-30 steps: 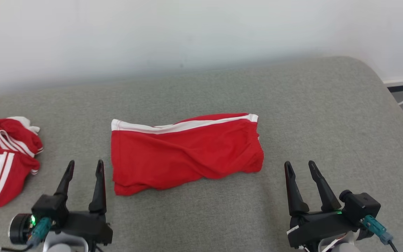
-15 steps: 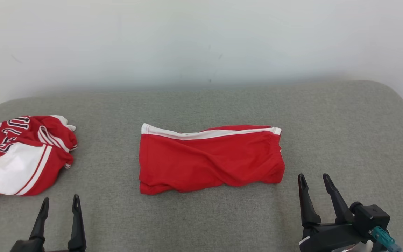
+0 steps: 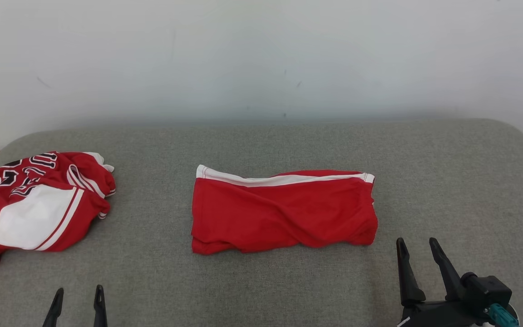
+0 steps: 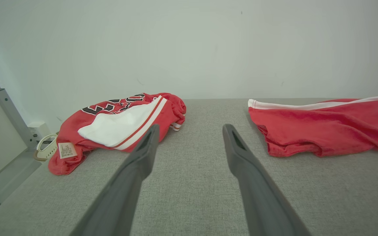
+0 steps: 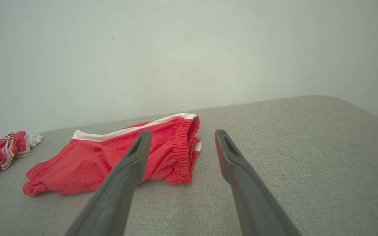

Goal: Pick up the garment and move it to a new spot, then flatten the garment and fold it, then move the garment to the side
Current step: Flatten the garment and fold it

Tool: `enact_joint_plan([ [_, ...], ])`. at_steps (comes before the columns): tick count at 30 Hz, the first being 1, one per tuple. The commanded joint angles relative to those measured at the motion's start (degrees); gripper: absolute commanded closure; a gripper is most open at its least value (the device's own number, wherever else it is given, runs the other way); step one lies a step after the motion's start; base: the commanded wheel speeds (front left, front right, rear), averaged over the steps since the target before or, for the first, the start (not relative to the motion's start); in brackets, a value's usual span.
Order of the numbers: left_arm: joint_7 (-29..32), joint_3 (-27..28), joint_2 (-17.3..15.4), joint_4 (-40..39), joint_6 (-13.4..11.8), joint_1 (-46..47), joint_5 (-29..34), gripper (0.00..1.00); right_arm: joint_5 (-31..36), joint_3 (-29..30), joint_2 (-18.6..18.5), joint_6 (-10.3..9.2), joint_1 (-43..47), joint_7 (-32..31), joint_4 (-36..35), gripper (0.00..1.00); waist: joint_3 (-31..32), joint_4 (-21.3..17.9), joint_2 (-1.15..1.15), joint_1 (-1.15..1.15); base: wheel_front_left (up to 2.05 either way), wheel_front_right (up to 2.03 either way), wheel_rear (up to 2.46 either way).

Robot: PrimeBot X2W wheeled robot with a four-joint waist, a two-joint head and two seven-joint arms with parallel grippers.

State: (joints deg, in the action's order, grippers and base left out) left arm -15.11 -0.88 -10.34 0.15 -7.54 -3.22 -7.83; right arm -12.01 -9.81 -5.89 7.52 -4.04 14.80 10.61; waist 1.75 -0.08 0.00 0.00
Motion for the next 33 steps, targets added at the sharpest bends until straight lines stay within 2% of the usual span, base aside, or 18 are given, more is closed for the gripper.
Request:
enact_joint_plan([
  [1,0.0,0.1,-0.1,-0.4,0.0,-1.0,-0.1,0.0,0.5,0.0,0.0,-0.06,0.6,0.0,-0.2,0.0,0.0,0.0,0.0,0.0,0.0,0.0,0.0],
  [11,0.3,-1.0,-0.1,0.1,1.6,-0.9,-2.1,0.0,1.1,0.6,0.5,-0.06,1.1,-0.7,-1.2,0.0,0.1,0.0,0.0,0.0,0.0,0.0,0.0],
  [33,0.0,-1.0,-0.6,1.9,0.5,0.4,-2.6,0.0,1.1,1.0,0.9,-0.06,1.4,-1.7,-1.7,0.0,-0.1,0.1,0.0,0.0,0.0,0.0,0.0],
])
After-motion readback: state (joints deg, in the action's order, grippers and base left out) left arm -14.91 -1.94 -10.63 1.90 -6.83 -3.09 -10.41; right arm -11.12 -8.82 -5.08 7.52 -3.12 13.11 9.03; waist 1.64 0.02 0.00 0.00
